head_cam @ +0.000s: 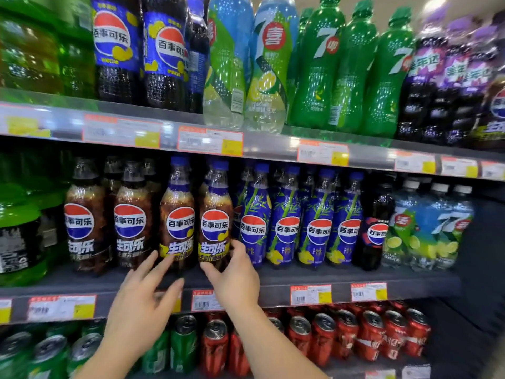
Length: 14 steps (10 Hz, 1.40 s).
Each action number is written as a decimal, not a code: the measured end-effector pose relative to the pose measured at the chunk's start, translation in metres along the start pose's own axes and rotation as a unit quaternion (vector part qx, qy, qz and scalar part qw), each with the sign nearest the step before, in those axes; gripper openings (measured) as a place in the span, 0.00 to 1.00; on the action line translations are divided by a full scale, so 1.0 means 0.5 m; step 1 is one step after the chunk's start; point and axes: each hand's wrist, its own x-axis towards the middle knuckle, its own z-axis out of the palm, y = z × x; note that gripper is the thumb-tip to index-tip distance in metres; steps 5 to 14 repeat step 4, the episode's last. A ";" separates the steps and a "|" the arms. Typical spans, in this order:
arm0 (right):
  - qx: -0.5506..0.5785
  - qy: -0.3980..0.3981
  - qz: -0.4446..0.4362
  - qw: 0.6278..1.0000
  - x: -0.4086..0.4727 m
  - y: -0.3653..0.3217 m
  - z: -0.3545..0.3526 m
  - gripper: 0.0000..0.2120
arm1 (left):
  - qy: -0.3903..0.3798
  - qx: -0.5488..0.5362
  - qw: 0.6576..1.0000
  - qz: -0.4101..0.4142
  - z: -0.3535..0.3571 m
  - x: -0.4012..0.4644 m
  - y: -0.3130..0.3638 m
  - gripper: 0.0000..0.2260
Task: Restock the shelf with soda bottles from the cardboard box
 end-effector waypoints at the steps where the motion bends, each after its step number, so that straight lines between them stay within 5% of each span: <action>1: 0.027 0.027 -0.042 0.998 -0.014 0.015 0.002 0.33 | 0.007 -0.019 1.000 -0.011 -0.001 -0.017 0.010 0.29; 3: 0.023 0.056 -0.079 0.995 -0.024 0.014 0.010 0.30 | 0.005 -0.136 0.985 -0.106 -0.022 0.002 0.037 0.24; 14: 0.026 0.046 -0.053 0.997 -0.020 0.001 0.009 0.31 | 0.002 -0.136 0.984 -0.112 -0.038 0.017 0.061 0.23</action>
